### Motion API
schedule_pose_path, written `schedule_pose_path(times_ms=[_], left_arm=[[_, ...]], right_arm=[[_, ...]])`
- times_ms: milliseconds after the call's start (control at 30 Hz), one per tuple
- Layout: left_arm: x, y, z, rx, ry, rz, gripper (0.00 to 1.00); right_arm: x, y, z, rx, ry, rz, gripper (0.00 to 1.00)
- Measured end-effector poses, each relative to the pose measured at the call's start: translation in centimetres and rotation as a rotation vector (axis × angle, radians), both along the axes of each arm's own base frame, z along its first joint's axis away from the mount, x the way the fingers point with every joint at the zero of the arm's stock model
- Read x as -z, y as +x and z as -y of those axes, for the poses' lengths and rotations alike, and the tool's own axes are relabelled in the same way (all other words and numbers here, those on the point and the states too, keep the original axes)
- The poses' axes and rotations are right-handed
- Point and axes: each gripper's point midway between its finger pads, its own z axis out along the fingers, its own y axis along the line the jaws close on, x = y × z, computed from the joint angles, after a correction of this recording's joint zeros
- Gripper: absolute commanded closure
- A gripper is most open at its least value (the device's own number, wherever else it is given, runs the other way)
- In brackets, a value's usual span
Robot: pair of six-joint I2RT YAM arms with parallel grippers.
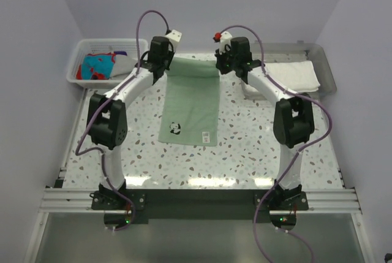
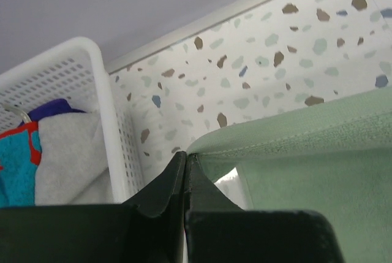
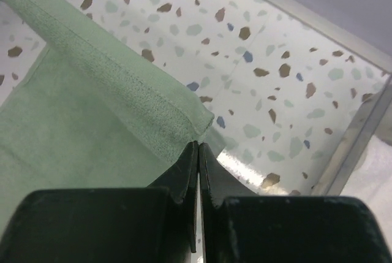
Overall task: Fold and stack the towels
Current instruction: Fold the towel
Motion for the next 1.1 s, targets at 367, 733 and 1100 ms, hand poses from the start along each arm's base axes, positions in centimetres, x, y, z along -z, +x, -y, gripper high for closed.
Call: schedule_pose_path(times_ms=[367,733,1100], left_arm=[[2.0,-8.2,-0.6,0.077,-0.052,-0.144,1.0],[4.2,-15.5,-0.6,0.079,-0.134,-0.278,1.0],[8.0,-20.5,0.7,0.065,-0.086,-0.408,1.0]], right_arm=[[4.9,-7.8,-0.2,-0.113,0.021,-0.238,1.0],[5.5,-14.2,-0.3,-0.122,0.045,-0.355,1.0],[8.3,-17.4,1.0,-0.056,0.02,-0.468,1.0]])
